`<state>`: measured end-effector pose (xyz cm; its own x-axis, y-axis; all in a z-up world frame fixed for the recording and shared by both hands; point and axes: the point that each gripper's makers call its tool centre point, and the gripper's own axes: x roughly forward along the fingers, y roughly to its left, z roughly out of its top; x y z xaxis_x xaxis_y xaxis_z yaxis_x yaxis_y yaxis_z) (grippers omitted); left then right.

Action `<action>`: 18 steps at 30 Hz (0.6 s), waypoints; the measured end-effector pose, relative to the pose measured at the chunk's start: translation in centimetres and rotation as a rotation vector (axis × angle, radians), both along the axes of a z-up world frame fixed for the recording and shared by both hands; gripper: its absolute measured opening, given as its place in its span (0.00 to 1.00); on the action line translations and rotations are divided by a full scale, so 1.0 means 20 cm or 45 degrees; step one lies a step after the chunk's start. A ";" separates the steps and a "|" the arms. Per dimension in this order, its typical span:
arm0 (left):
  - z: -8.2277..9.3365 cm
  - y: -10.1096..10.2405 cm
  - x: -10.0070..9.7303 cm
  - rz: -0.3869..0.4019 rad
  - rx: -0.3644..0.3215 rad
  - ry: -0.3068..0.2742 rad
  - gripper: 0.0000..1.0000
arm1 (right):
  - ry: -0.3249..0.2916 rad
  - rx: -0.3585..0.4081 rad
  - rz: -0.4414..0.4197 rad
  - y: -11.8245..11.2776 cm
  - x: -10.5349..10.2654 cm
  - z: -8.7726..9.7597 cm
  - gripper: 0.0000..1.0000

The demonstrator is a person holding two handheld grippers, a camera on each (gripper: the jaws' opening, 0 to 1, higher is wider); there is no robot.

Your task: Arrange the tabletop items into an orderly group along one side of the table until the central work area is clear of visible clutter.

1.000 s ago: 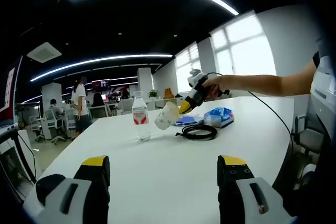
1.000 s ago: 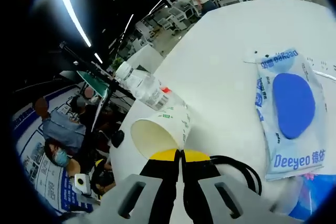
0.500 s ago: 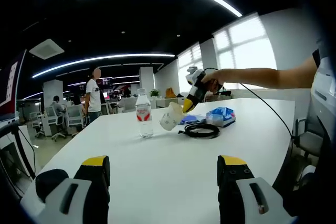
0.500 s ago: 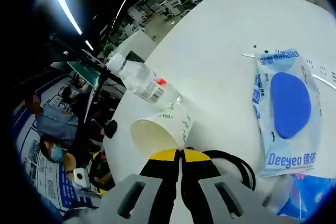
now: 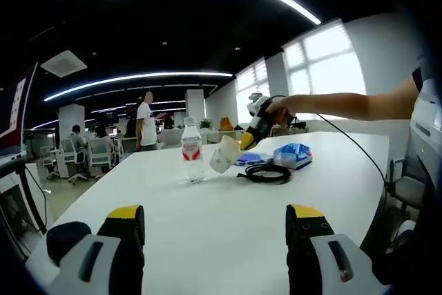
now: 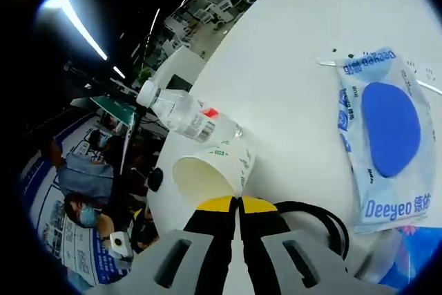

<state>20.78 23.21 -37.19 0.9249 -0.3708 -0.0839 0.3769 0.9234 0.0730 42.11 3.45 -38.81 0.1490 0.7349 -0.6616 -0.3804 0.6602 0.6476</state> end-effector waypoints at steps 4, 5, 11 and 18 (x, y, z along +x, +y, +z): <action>-0.01 0.00 0.00 0.002 0.000 0.007 0.83 | 0.036 0.005 -0.005 -0.01 -0.01 -0.02 0.00; -0.01 0.01 0.00 0.003 0.000 0.008 0.83 | 0.040 0.005 -0.005 -0.01 0.01 -0.02 0.00; 0.01 0.01 0.01 0.006 0.002 -0.003 0.83 | 0.050 0.008 -0.015 -0.02 0.01 -0.03 0.01; 0.01 0.00 0.01 -0.002 0.017 0.002 0.83 | 0.068 0.041 -0.040 -0.01 0.00 -0.03 0.01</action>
<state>20.96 23.14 -36.99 0.9243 -0.3708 -0.0903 0.3781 0.9219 0.0843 42.07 3.35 -39.45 0.1375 0.7514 -0.6453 -0.3239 0.6498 0.6876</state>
